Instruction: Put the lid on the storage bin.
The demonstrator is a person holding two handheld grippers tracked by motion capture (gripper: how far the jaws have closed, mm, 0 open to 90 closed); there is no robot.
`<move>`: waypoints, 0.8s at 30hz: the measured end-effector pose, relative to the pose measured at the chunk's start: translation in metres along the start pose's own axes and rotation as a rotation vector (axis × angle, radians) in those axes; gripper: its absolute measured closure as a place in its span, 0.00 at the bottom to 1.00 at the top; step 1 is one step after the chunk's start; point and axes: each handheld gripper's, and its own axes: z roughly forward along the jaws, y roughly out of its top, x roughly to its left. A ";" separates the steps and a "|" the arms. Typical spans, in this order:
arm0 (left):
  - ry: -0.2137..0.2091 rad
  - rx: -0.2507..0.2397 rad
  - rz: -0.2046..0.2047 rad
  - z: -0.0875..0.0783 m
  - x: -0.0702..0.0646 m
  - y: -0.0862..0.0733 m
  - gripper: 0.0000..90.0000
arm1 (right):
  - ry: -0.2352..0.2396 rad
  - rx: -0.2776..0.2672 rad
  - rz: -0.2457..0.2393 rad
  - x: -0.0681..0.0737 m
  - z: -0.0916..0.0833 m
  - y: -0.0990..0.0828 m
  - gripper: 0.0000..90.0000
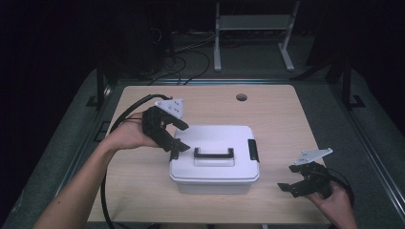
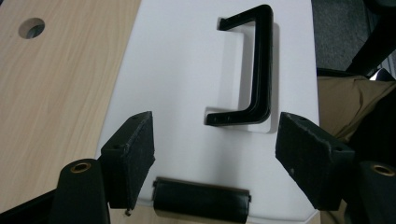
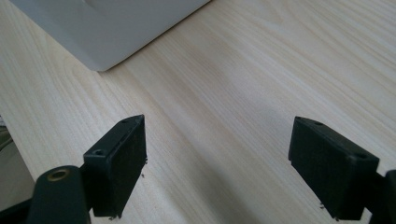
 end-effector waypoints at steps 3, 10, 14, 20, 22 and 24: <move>0.008 -0.009 -0.014 -0.003 0.000 -0.005 0.30 | -0.001 0.002 0.000 0.000 0.000 0.000 0.21; 0.024 -0.010 -0.040 -0.009 0.002 -0.019 0.29 | 0.000 0.008 -0.001 0.000 0.001 0.000 0.21; 0.034 -0.017 -0.058 -0.012 0.002 -0.027 0.28 | -0.001 0.007 0.001 0.000 0.001 0.000 0.21; 0.039 -0.012 -0.073 -0.015 0.002 -0.038 0.28 | -0.005 0.005 0.000 -0.001 0.000 -0.001 0.21; 0.040 -0.012 -0.081 -0.014 0.003 -0.043 0.27 | -0.007 0.004 0.000 -0.001 -0.001 -0.001 0.21; 0.044 -0.012 -0.087 -0.015 0.003 -0.047 0.27 | -0.007 0.006 0.000 -0.001 0.000 -0.001 0.21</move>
